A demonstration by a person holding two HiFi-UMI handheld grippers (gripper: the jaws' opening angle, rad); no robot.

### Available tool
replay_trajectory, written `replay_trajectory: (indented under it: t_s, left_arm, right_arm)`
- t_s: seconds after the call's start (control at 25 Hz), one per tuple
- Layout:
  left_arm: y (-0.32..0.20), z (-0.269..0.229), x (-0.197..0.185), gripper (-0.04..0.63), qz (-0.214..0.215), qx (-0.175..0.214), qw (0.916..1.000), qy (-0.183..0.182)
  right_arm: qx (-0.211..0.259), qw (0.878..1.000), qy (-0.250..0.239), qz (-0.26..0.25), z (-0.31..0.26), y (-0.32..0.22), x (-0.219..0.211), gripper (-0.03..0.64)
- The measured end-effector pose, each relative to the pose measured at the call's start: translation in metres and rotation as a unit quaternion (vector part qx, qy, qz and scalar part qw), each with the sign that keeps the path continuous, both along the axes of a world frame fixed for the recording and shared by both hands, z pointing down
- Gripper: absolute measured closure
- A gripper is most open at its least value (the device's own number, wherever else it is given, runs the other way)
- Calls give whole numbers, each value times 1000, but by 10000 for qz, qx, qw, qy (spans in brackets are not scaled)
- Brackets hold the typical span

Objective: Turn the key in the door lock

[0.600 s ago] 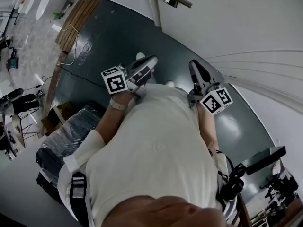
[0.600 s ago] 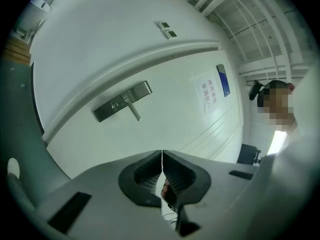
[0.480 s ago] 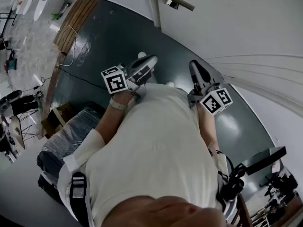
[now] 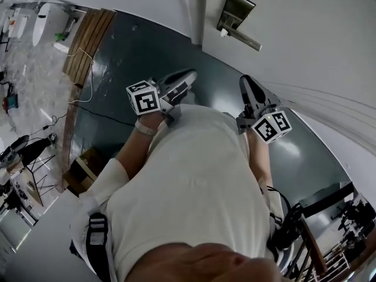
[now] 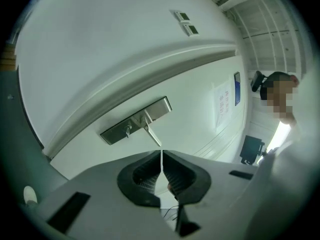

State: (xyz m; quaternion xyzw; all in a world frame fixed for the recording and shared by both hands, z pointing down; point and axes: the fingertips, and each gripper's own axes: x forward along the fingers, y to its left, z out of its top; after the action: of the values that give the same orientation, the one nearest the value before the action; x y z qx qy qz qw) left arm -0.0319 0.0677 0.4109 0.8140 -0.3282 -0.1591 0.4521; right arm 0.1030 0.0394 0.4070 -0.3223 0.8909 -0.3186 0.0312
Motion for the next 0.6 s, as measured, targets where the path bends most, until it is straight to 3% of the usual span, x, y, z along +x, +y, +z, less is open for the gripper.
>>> replay_trajectory:
  t_s: [0.32, 0.6]
  left_arm:
    - [-59, -13, -29, 584, 848, -91, 9964, 32]
    - [-100, 0, -15, 583, 823, -455, 9953, 212]
  right_arm:
    - [540, 9970, 39, 562, -61, -62, -50, 571]
    - [728, 9953, 30, 637, -87, -74, -43, 570]
